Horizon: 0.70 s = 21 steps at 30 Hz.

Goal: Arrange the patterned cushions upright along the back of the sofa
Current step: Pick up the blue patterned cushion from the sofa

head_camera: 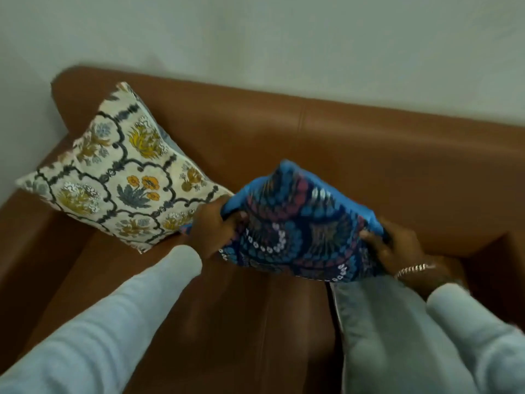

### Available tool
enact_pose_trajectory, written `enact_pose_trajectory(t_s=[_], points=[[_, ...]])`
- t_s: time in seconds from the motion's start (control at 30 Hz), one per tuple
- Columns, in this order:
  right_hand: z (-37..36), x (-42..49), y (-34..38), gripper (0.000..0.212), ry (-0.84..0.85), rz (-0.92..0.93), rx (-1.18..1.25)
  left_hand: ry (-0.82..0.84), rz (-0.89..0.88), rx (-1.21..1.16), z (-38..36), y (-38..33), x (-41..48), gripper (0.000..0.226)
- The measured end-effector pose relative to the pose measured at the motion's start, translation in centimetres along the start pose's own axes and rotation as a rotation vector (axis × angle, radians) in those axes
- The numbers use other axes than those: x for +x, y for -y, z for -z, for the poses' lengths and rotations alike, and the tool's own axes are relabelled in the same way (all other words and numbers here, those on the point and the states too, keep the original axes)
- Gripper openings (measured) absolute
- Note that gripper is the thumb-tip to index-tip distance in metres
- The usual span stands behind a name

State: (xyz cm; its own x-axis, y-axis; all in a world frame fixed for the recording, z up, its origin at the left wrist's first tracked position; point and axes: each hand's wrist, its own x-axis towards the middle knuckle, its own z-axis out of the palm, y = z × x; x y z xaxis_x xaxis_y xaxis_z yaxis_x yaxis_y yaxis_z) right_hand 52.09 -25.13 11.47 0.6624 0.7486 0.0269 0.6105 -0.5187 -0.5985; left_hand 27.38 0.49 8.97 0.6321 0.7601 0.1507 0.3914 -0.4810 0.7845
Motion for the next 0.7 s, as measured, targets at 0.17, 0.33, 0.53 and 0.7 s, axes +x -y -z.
enact_pose_trajectory(t_s=[0.17, 0.33, 0.53, 0.7], points=[[-0.9, 10.5, 0.0, 0.022, 0.039, 0.049, -0.149, 0.025, 0.074, 0.029, -0.3, 1.0, 8.4, 0.039], [-5.2, 13.7, 0.0, 0.02, -0.118, -0.013, -0.17, -0.214, 0.008, 0.253, -3.5, 2.5, 9.9, 0.018], [-5.9, 7.6, 2.1, 0.027, -0.359, -0.016, 0.127, -0.389, -0.023, 0.319, -7.4, 1.4, 3.6, 0.057], [-6.3, -4.7, -1.6, 0.043, -0.257, -0.062, 0.105, -0.149, -0.13, 0.363, -11.7, -1.6, -4.1, 0.078]])
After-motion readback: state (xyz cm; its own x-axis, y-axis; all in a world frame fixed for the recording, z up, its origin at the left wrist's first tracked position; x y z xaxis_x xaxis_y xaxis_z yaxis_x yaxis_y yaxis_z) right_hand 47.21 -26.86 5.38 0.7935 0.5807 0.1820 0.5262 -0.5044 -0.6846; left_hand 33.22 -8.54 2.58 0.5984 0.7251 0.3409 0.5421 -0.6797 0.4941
